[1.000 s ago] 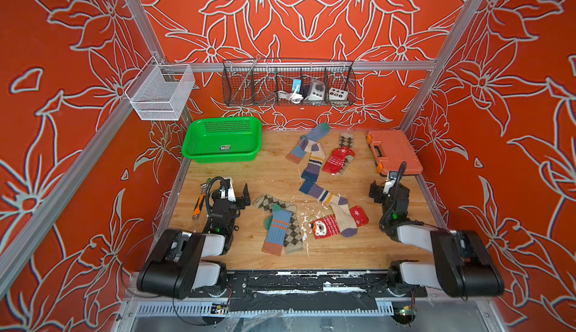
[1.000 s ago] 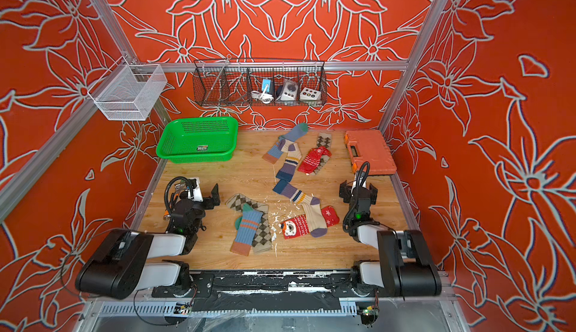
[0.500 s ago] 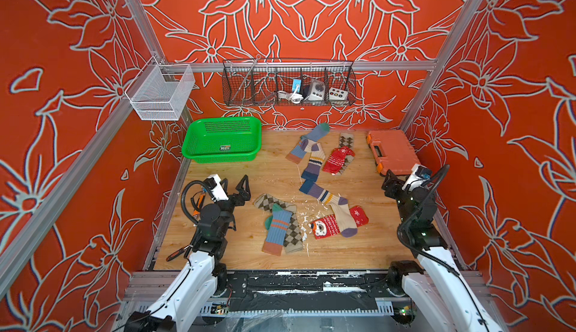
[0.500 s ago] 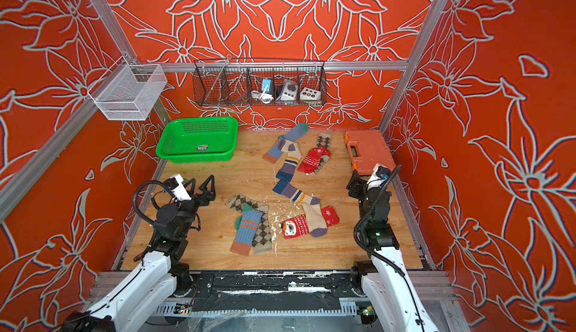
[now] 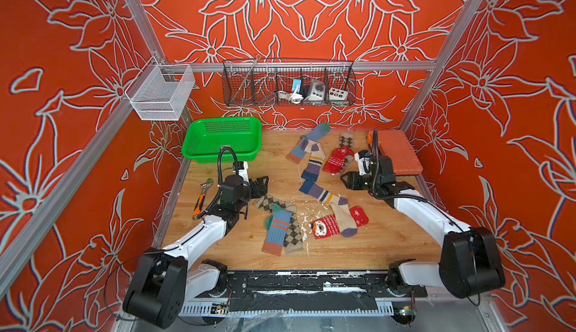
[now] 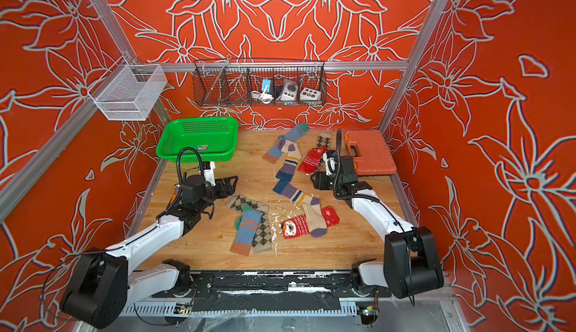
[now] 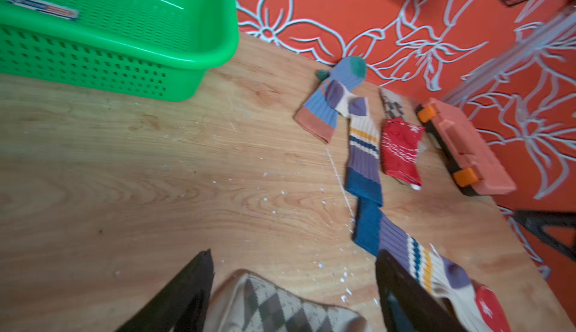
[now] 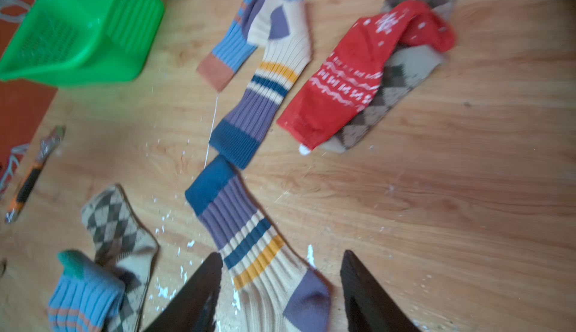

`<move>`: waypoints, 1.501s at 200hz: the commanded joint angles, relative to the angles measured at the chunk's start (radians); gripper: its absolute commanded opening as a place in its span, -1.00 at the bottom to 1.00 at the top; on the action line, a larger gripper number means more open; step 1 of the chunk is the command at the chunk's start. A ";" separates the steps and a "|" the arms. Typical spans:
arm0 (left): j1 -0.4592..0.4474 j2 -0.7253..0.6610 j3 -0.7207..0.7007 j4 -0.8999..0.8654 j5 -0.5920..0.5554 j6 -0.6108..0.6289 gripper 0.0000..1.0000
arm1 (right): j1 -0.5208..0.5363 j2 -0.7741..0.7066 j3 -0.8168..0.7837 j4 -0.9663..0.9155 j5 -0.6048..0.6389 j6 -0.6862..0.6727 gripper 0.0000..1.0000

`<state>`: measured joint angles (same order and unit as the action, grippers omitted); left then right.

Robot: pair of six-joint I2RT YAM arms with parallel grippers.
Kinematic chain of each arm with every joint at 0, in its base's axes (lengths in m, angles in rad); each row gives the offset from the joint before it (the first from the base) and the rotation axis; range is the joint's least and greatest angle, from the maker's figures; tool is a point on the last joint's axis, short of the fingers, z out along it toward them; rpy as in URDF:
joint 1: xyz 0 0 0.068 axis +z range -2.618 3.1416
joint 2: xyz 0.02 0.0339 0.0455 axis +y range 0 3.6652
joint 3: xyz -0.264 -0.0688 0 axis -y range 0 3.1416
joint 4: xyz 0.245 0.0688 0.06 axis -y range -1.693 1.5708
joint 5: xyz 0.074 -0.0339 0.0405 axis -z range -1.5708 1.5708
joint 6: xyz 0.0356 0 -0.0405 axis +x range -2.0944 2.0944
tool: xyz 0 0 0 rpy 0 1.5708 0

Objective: Place the socks together as a pair
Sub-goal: Move the bin to the center of the board.

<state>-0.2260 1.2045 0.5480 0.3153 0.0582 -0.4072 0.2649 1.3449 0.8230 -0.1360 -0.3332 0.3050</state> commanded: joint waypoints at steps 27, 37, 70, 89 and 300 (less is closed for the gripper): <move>0.052 0.298 0.425 -0.134 -0.122 0.048 0.75 | 0.022 0.019 0.023 -0.025 0.040 -0.013 0.20; 0.054 0.399 0.540 -0.182 -0.120 0.068 0.78 | 0.023 0.018 0.018 -0.017 0.045 -0.015 0.20; 0.055 0.713 0.917 -0.404 -0.133 0.151 0.80 | 0.024 0.029 0.003 0.029 0.035 -0.002 0.20; 0.053 0.825 1.046 -0.458 -0.157 0.187 0.80 | 0.024 0.048 0.017 0.029 0.020 -0.003 0.18; -0.176 0.992 1.242 -0.500 -0.016 0.163 0.77 | 0.028 0.064 0.036 -0.003 0.020 -0.021 0.17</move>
<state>-0.3698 2.2215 1.7920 -0.2096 -0.0147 -0.2066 0.2890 1.4158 0.8253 -0.1215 -0.3336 0.3016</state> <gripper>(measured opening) 0.885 0.585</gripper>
